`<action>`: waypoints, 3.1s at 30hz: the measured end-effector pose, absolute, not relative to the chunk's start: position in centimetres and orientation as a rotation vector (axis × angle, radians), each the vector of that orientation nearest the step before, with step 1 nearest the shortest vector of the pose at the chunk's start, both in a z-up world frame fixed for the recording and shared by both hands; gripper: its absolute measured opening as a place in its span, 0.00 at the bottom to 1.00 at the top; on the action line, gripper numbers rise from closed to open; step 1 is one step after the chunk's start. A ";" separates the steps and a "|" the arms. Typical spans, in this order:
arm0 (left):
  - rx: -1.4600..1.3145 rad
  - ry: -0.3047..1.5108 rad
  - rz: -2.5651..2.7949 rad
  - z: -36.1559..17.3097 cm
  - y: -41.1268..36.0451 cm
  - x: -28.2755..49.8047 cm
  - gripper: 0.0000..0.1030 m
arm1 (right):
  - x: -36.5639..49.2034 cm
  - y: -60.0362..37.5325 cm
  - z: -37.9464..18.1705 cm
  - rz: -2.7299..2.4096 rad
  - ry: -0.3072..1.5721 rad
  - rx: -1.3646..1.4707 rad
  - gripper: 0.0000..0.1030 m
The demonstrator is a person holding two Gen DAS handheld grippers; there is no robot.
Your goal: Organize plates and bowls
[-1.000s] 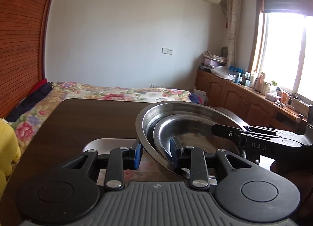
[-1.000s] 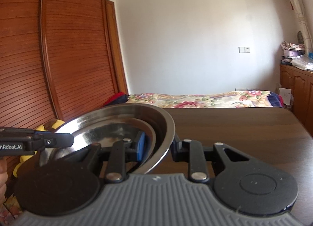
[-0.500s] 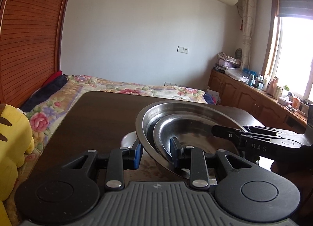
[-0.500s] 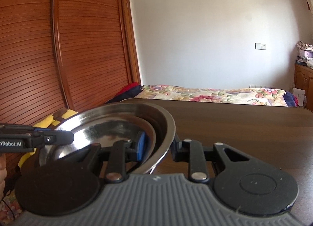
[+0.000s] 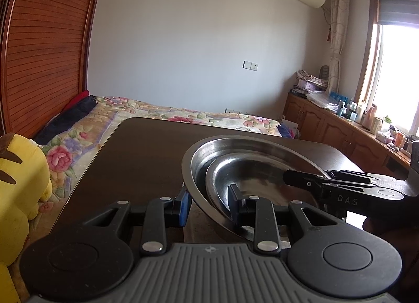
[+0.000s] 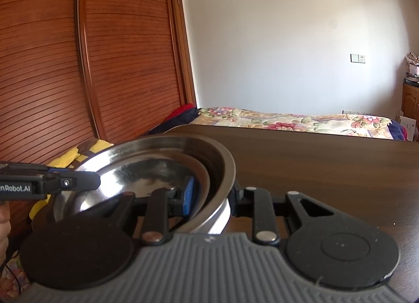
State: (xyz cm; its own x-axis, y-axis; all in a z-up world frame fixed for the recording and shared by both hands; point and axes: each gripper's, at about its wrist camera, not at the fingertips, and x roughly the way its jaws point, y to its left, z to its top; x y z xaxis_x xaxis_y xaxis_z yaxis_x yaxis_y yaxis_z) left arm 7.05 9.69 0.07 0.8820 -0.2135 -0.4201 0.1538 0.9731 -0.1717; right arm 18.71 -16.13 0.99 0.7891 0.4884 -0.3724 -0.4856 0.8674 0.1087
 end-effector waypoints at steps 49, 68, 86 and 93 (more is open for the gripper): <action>-0.031 0.406 -0.091 2.2 7.8 5.6 0.90 | 16.6 -20.5 2.3 0.370 0.320 0.029 0.68; 0.038 0.339 -0.109 4.4 3.3 2.9 1.00 | 13.1 -23.4 3.4 0.240 0.276 0.030 1.00; 0.064 0.358 -0.141 3.4 -2.1 1.9 1.00 | 10.7 -25.4 3.7 0.100 0.258 0.001 1.00; 0.070 0.352 -0.144 3.0 -2.3 1.2 1.00 | 10.3 -25.6 3.3 0.105 0.265 0.020 1.00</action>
State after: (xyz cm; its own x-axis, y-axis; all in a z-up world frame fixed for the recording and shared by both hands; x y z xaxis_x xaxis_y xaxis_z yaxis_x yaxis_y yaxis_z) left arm 1.15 -2.31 3.01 0.9285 -0.1285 -0.3484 0.1530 0.9873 0.0436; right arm 10.28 -25.59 3.31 0.9596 0.1061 -0.2607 -0.1009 0.9943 0.0332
